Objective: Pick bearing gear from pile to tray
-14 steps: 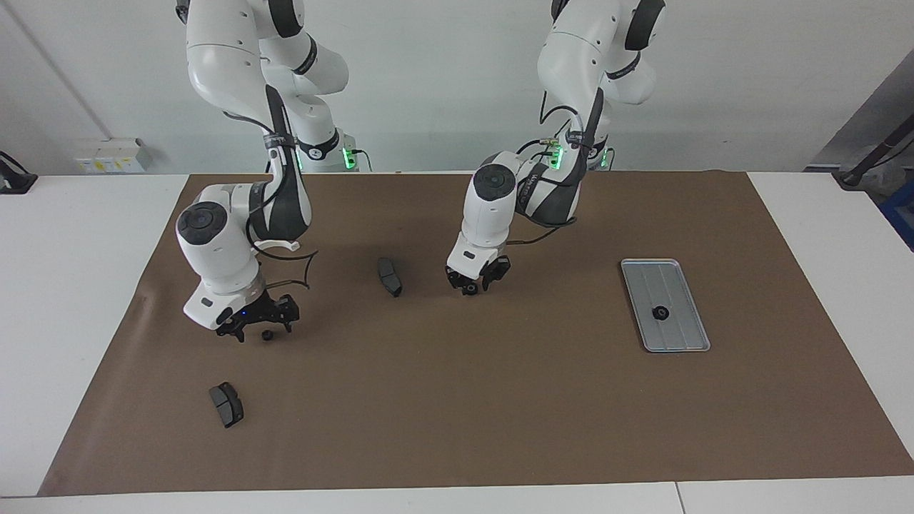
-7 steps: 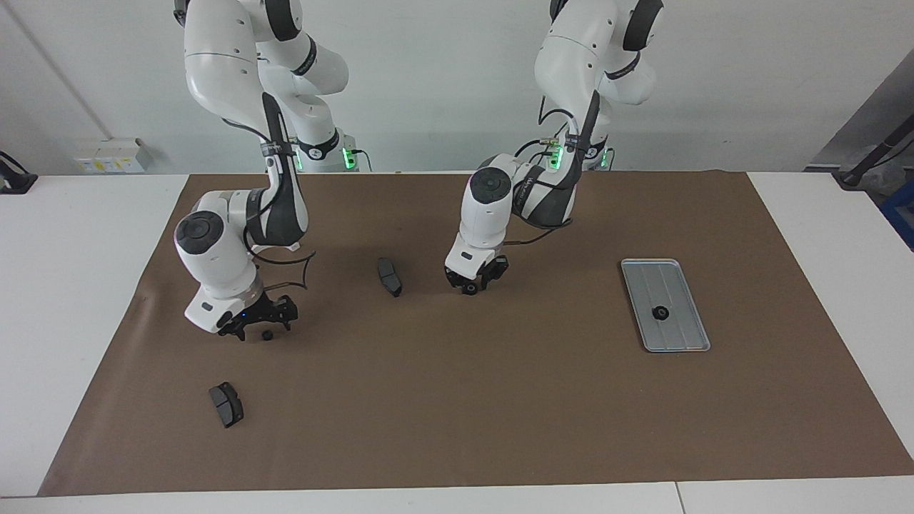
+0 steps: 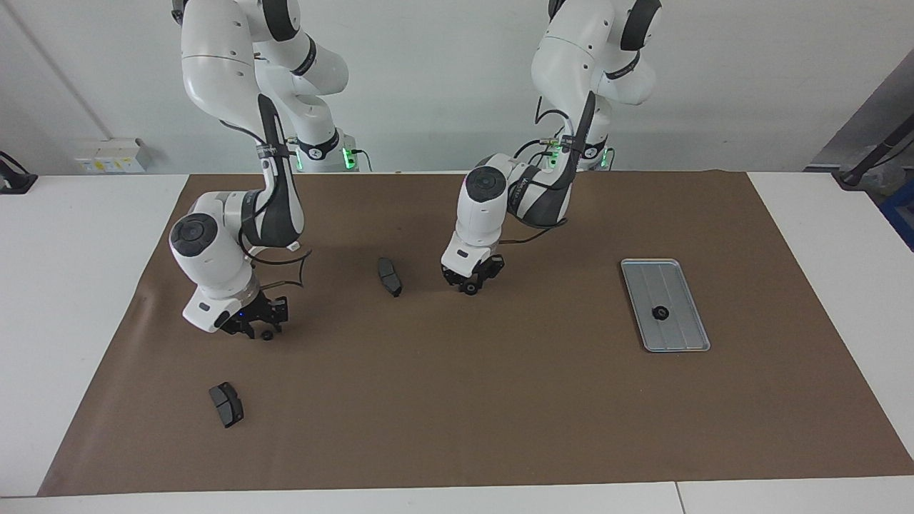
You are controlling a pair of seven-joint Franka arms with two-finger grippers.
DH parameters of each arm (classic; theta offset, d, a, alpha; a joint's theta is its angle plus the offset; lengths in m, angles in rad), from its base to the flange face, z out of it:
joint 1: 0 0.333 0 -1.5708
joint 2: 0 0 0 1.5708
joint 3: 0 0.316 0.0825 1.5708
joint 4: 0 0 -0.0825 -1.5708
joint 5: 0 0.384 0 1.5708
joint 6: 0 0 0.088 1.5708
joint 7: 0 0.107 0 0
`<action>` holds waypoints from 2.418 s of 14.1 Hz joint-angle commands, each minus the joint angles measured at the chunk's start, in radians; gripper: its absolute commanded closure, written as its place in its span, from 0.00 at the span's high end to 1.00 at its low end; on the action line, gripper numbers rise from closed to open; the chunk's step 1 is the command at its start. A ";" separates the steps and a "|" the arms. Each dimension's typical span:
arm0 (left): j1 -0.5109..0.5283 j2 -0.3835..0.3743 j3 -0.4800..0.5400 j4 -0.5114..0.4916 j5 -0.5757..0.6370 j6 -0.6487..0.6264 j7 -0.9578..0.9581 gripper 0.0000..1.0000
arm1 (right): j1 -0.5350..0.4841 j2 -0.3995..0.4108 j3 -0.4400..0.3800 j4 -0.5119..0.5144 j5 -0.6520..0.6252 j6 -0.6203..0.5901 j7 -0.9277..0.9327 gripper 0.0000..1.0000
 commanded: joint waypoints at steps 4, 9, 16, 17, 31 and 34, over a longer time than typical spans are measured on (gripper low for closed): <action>-0.016 -0.007 0.017 -0.022 0.022 0.027 -0.021 0.20 | -0.019 -0.021 0.015 -0.029 0.025 0.021 -0.031 0.45; 0.039 -0.007 0.018 0.036 0.075 -0.068 -0.007 0.21 | -0.019 -0.021 0.015 -0.028 0.025 0.022 -0.028 0.42; 0.280 -0.108 0.015 0.006 0.074 -0.112 0.293 0.23 | -0.016 -0.018 0.015 -0.029 0.046 0.059 -0.026 0.42; 0.312 -0.117 0.015 0.004 0.074 -0.142 0.366 0.23 | -0.016 -0.018 0.015 -0.029 0.046 0.061 -0.026 0.42; 0.776 -0.218 0.017 -0.187 0.074 -0.114 1.194 0.22 | 0.030 -0.055 0.021 0.029 0.094 -0.037 0.084 0.00; 0.785 -0.243 0.017 -0.261 0.073 -0.048 1.192 0.23 | 0.074 -0.087 0.021 0.101 0.092 -0.129 0.205 0.00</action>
